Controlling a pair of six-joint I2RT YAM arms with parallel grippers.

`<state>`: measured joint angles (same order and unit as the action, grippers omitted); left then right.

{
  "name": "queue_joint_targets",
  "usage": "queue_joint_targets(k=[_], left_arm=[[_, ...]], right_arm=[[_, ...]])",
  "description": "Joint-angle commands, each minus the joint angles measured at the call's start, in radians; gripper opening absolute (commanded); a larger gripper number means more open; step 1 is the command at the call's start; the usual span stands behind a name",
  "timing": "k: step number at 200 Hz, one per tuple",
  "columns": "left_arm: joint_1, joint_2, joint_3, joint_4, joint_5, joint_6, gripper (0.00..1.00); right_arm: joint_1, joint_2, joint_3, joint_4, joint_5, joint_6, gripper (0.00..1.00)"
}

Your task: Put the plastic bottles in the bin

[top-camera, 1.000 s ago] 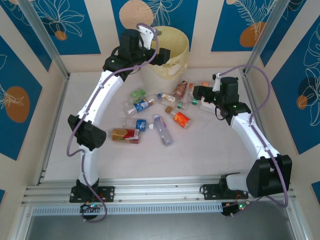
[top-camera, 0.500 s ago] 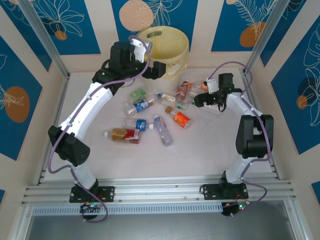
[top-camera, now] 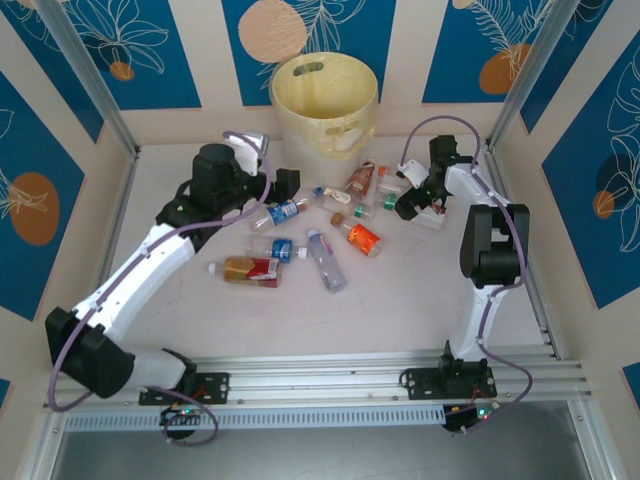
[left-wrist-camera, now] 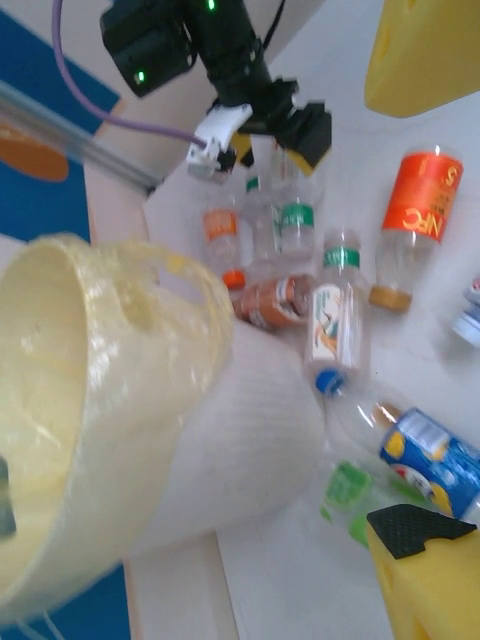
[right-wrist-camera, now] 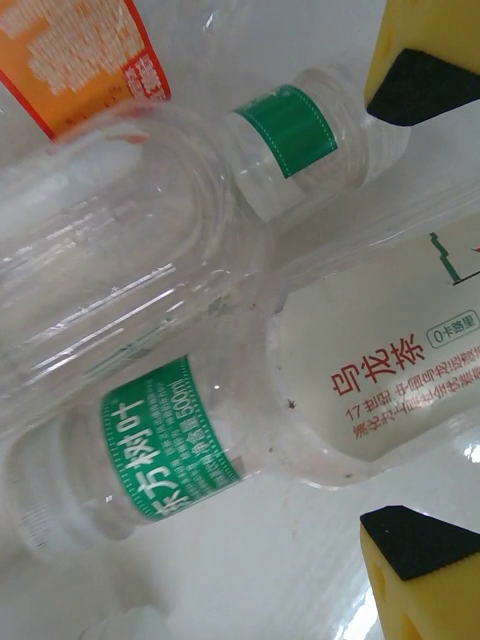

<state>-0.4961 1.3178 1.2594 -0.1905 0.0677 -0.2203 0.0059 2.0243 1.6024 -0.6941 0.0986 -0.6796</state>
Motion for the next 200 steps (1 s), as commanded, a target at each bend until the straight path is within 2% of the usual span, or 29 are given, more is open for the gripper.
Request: queue_joint_targets(k=[1, 19, 38, 71, 106, 132, 166, 200], left_arm=[[-0.002, -0.055, -0.069, 0.041, -0.168, -0.016, 1.0], [0.005, -0.082, -0.111, 0.04, -0.223, -0.028, 1.0], [0.011, -0.092, -0.128, 0.039, -0.226, -0.034, 1.0], [0.016, -0.092, -0.126, 0.031, -0.227, -0.028, 1.0], [0.022, -0.086, -0.13, 0.031, -0.235, -0.03, 1.0], [0.028, -0.077, -0.131, 0.033, -0.238, -0.034, 1.0], [0.035, -0.067, -0.136, 0.034, -0.23, -0.04, 1.0], [0.043, -0.071, -0.15, 0.033, -0.228, -0.041, 1.0]], right_arm=[[0.01, 0.036, 0.063, -0.065, 0.036, -0.087, 1.0], [0.026, 0.076, 0.092, -0.08, 0.093, -0.12, 1.0], [0.044, 0.116, 0.122, -0.108, 0.127, -0.154, 1.0], [0.05, 0.143, 0.172, -0.145, 0.104, -0.153, 0.99], [0.064, 0.161, 0.217, -0.331, 0.025, -0.171, 0.95], [0.085, 0.158, 0.194, -0.327, 0.045, -0.168, 0.89], [0.112, 0.175, 0.169, -0.268, 0.15, -0.183, 0.89], [0.124, 0.182, 0.131, -0.218, 0.158, -0.193, 0.85]])
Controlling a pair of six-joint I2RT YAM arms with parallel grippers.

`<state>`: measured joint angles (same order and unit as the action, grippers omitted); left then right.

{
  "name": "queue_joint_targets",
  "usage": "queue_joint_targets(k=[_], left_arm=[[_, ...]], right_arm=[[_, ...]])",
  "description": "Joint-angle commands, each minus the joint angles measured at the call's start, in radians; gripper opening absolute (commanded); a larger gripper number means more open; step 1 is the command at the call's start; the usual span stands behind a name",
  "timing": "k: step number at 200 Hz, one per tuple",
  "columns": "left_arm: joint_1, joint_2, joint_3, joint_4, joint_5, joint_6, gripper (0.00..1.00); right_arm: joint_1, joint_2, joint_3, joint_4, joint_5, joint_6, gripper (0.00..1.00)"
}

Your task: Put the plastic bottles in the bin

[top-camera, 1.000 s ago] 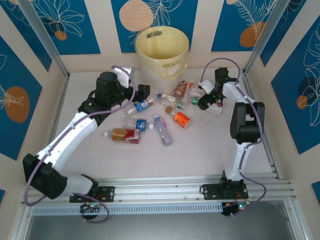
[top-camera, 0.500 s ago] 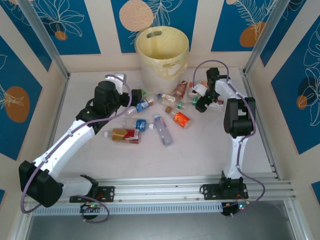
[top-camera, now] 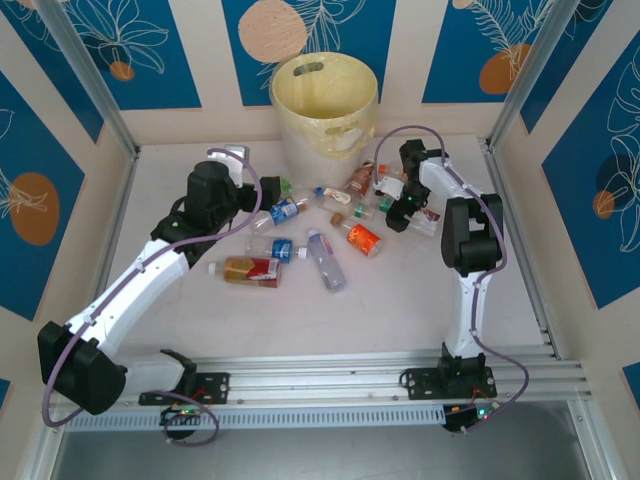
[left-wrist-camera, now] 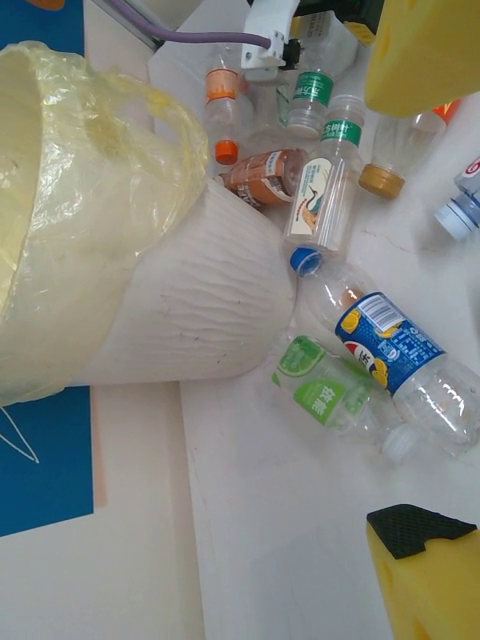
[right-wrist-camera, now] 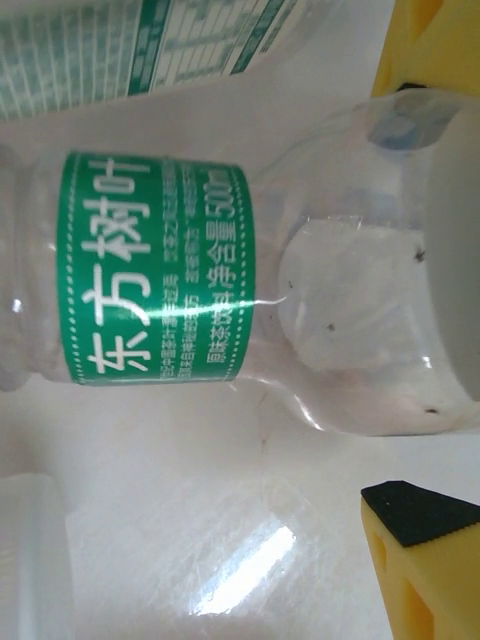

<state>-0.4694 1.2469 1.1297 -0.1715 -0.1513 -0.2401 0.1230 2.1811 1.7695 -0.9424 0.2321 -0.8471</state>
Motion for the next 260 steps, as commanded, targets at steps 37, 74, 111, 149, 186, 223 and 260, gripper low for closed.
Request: queue_joint_targets(k=[37, 74, 111, 149, 186, 223, 260], left_arm=[[0.03, -0.008, -0.037, 0.02, -0.007, -0.022, 1.0], [0.044, -0.006, -0.042, 0.03, 0.008, -0.031, 1.0], [0.053, 0.031, -0.005, 0.044, 0.089, -0.06, 1.0], [0.056, 0.063, 0.014, 0.038, 0.086, -0.086, 1.0], [0.068, 0.059, 0.007, 0.032, 0.09, -0.112, 1.0], [0.078, 0.048, -0.01, 0.031, 0.1, -0.116, 1.0], [0.088, 0.03, -0.035, 0.041, 0.111, -0.129, 1.0]], right_arm=[[0.019, -0.038, -0.11, 0.128, 0.033, -0.038, 0.71], [0.029, -0.189, -0.182, 0.152, -0.038, -0.019, 0.6], [0.03, -0.379, -0.259, 0.189, -0.153, 0.054, 0.5], [0.009, -0.599, -0.277, 0.271, -0.461, 0.196, 0.47], [-0.005, -0.696, -0.264, 0.491, -0.714, 0.381, 0.48], [0.002, -0.636, -0.144, 0.727, -0.736, 0.698, 0.48], [0.065, -0.502, 0.038, 0.807, -0.692, 0.797, 0.5]])
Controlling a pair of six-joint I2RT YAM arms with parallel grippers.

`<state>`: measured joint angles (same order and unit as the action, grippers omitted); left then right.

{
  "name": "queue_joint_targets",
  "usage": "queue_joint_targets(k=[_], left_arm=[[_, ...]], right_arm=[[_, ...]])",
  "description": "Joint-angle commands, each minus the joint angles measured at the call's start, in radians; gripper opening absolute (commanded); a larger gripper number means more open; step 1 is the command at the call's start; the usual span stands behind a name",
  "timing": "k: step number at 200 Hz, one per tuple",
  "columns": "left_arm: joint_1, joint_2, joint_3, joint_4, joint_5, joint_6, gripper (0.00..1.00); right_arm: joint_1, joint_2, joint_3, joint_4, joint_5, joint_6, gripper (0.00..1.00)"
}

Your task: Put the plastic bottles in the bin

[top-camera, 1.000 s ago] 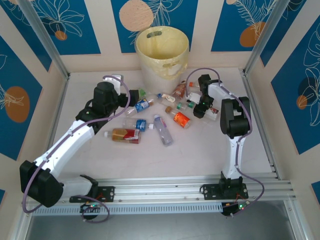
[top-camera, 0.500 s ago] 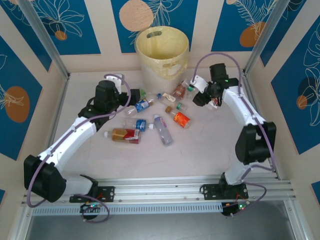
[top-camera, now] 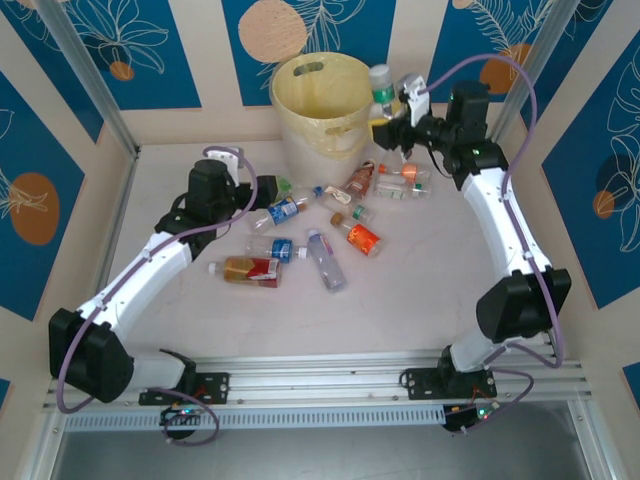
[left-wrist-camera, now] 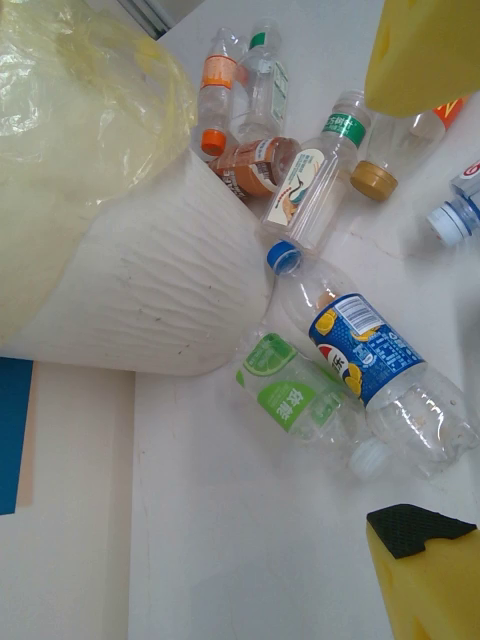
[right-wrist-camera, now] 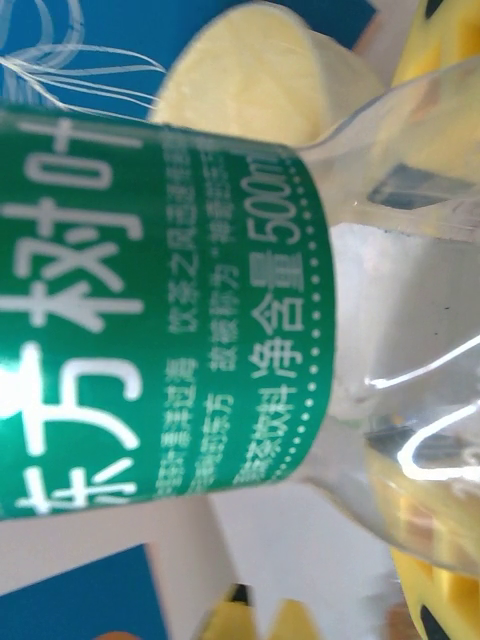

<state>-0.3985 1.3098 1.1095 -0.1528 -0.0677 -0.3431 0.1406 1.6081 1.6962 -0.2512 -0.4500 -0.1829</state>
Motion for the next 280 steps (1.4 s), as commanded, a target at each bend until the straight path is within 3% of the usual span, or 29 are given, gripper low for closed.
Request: queue_joint_targets(k=[1, 37, 66, 114, 188, 241, 280], left_arm=[[0.018, -0.033, -0.016, 0.022, 0.028, -0.026, 1.0], [0.026, -0.054, -0.042, 0.027, 0.023, -0.036, 1.0], [0.033, -0.094, -0.086, 0.037, 0.002, -0.034, 1.0], [0.059, -0.16, -0.156, 0.067, -0.003, -0.021, 1.0], [0.093, -0.158, -0.172, 0.068, 0.011, -0.026, 1.0], [0.108, -0.147, -0.173, 0.069, 0.02, -0.033, 1.0], [0.118, -0.137, -0.173, 0.079, 0.039, -0.047, 1.0]], right_arm=[[0.05, 0.076, 0.117, 0.117, -0.005, 0.132, 0.5], [0.112, 0.258, 0.366, 0.15, 0.198, 0.171, 0.5], [0.116, 0.424, 0.58, 0.182, 0.291, 0.238, 0.49], [0.129, 0.664, 0.85, 0.121, 0.44, 0.132, 0.5], [0.124, 0.755, 0.858, 0.174, 0.425, 0.045, 0.57], [0.166, 0.786, 0.943, -0.126, 0.554, -0.111, 0.58], [0.178, 0.732, 0.932, -0.31, 0.463, -0.128, 0.59]])
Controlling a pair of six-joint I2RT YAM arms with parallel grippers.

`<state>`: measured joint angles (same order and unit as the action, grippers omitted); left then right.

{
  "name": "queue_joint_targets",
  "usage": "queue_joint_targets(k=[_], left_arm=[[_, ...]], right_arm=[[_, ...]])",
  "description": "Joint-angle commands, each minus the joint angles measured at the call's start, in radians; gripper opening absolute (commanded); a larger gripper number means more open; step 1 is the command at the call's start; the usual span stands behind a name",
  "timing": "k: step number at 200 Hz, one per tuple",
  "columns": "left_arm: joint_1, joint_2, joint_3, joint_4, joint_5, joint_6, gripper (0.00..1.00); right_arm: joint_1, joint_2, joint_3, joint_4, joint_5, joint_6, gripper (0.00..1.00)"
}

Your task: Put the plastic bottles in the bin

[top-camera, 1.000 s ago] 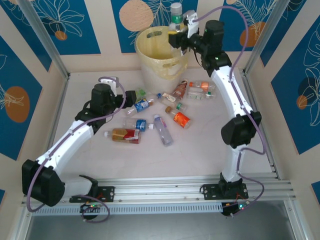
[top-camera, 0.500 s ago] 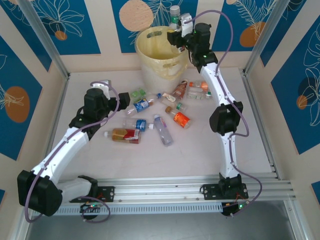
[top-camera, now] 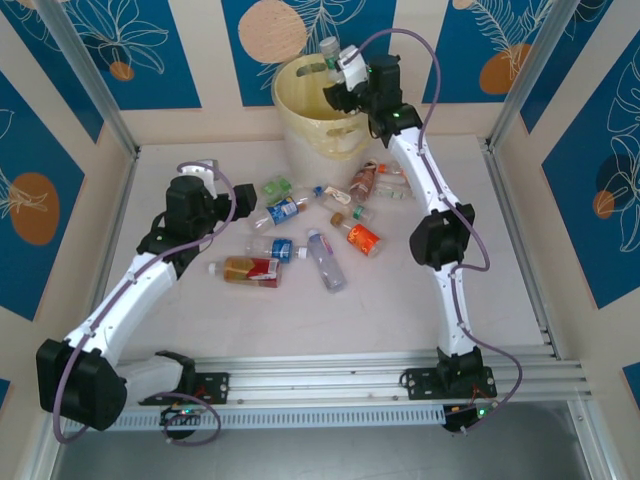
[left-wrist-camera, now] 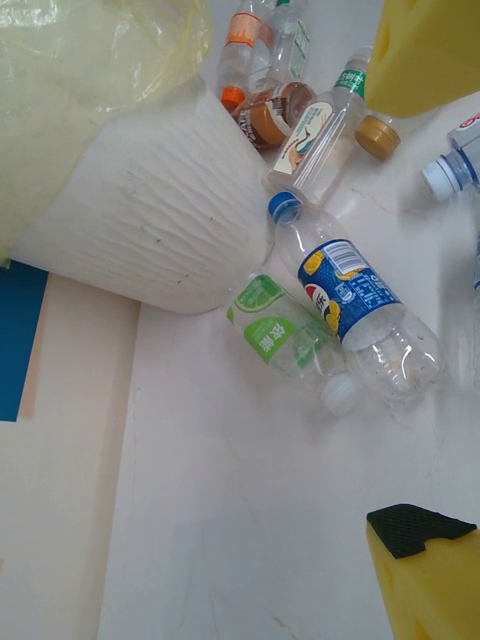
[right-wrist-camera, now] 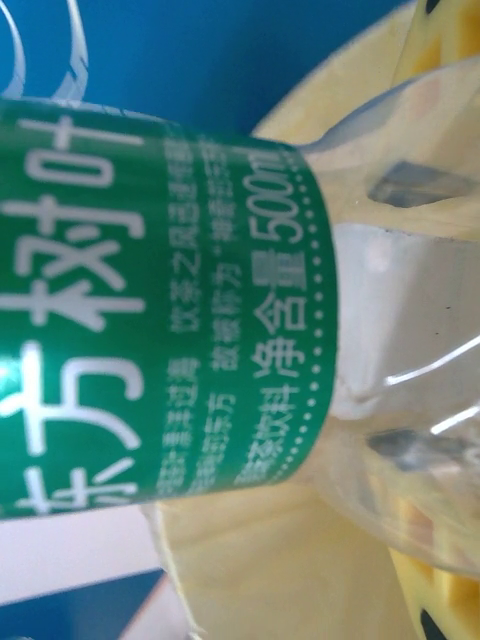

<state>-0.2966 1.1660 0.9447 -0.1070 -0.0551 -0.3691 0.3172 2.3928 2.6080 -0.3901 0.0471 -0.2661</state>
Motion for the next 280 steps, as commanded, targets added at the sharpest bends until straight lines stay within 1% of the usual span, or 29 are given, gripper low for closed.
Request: queue_joint_targets(k=[1, 33, 47, 62, 79, 88, 99, 114, 133, 154, 172, 200, 227, 238, 247, 253, 269, 280], left_arm=[[0.016, 0.008, -0.008, 0.034, 0.027, -0.022, 1.0], [0.02, 0.015, -0.009, 0.034, 0.033, -0.032, 1.0], [0.021, 0.017, -0.009, 0.034, 0.036, -0.035, 1.0], [0.023, 0.017, -0.011, 0.034, 0.037, -0.037, 1.0], [0.026, 0.018, -0.011, 0.034, 0.035, -0.037, 1.0], [0.027, 0.021, -0.011, 0.035, 0.037, -0.039, 1.0], [0.028, 0.024, -0.011, 0.035, 0.04, -0.04, 1.0], [0.03, 0.033, -0.009, 0.036, 0.044, -0.046, 1.0], [0.033, 0.046, -0.007, 0.034, 0.05, -0.054, 1.0], [0.034, 0.058, -0.003, 0.026, 0.046, -0.062, 1.0], [0.037, 0.064, -0.001, 0.023, 0.046, -0.069, 1.0], [0.043, 0.072, 0.0, 0.012, 0.041, -0.081, 1.0], [0.046, 0.097, 0.024, -0.06, 0.006, -0.1, 1.0], [0.045, 0.107, 0.039, -0.107, -0.012, -0.106, 1.0], [0.045, 0.113, 0.049, -0.152, -0.026, -0.113, 1.0], [0.046, 0.115, 0.058, -0.192, -0.036, -0.121, 1.0], [0.045, 0.111, 0.075, -0.302, -0.056, -0.17, 1.0], [0.041, 0.101, 0.069, -0.364, -0.078, -0.242, 1.0]], right_arm=[[0.002, -0.054, 0.019, -0.175, -0.037, -0.045, 0.59], [-0.002, -0.102, -0.017, -0.223, -0.138, -0.027, 0.59], [-0.012, -0.118, -0.017, -0.257, -0.224, -0.008, 0.58], [-0.026, -0.133, -0.018, -0.297, -0.344, 0.008, 0.58], [-0.034, -0.154, -0.038, -0.313, -0.412, 0.012, 0.59], [-0.035, -0.166, -0.06, -0.289, -0.383, 0.023, 0.6], [-0.038, -0.177, -0.094, -0.241, -0.294, 0.042, 0.62], [-0.038, -0.17, -0.108, -0.192, -0.103, 0.032, 0.67], [-0.031, -0.13, -0.078, -0.191, 0.091, -0.021, 0.73], [-0.024, -0.075, -0.013, -0.225, 0.196, -0.034, 0.81], [-0.012, -0.061, 0.003, -0.24, 0.191, -0.053, 0.86], [0.022, -0.081, 0.001, -0.242, 0.131, -0.088, 0.88], [0.029, -0.131, -0.001, -0.241, 0.063, -0.032, 0.89], [0.029, -0.162, -0.017, -0.234, 0.053, -0.002, 0.93], [0.031, -0.197, -0.044, -0.225, 0.05, 0.02, 0.96], [0.032, -0.229, -0.074, -0.214, 0.045, 0.035, 1.0], [0.033, -0.325, -0.179, -0.171, 0.035, 0.073, 0.99], [0.036, -0.405, -0.292, -0.116, 0.023, 0.099, 0.99]])
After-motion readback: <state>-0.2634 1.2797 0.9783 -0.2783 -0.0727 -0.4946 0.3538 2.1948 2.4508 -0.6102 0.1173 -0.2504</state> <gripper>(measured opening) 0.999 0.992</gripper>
